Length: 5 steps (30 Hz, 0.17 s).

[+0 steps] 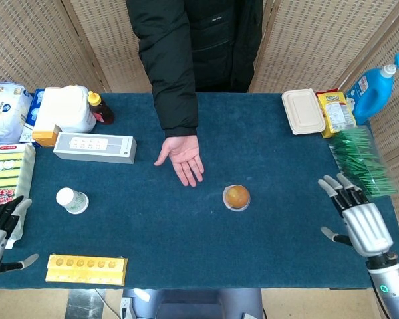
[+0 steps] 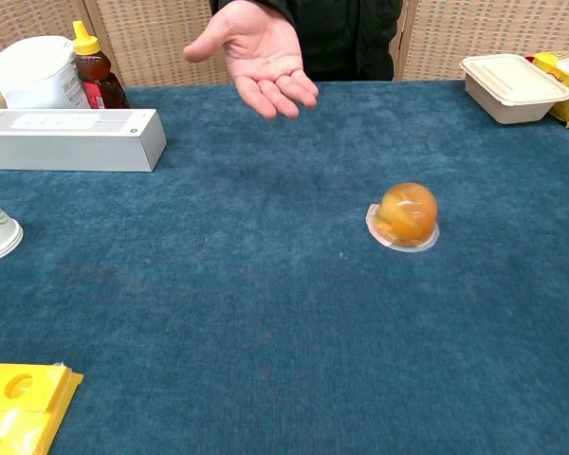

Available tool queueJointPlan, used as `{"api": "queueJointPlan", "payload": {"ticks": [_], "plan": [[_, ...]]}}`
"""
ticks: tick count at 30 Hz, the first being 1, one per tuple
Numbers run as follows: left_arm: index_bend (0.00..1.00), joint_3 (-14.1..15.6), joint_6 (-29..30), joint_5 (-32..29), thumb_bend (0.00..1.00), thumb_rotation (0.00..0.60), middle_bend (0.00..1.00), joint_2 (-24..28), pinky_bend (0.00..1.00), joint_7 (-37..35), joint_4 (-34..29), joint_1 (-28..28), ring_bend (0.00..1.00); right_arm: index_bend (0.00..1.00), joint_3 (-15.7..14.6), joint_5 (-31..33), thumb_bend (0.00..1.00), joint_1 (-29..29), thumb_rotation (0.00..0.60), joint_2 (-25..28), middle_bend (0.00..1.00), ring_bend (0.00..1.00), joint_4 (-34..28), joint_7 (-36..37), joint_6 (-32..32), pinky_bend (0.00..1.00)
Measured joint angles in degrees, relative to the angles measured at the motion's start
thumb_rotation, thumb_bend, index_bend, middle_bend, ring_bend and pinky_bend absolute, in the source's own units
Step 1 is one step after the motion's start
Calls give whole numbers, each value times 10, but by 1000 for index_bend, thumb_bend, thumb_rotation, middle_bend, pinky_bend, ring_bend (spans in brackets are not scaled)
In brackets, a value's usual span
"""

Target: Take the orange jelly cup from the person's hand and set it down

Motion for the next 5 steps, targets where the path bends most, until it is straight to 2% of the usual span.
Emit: {"api": "queueJointPlan", "payload": {"ticks": [5], "plan": [[0,1,1,0,89,600,0,-7,39,19,-3,2,0,73,-12,-10,0,-55,600,-14,71,0,45,26,46,131]]}}
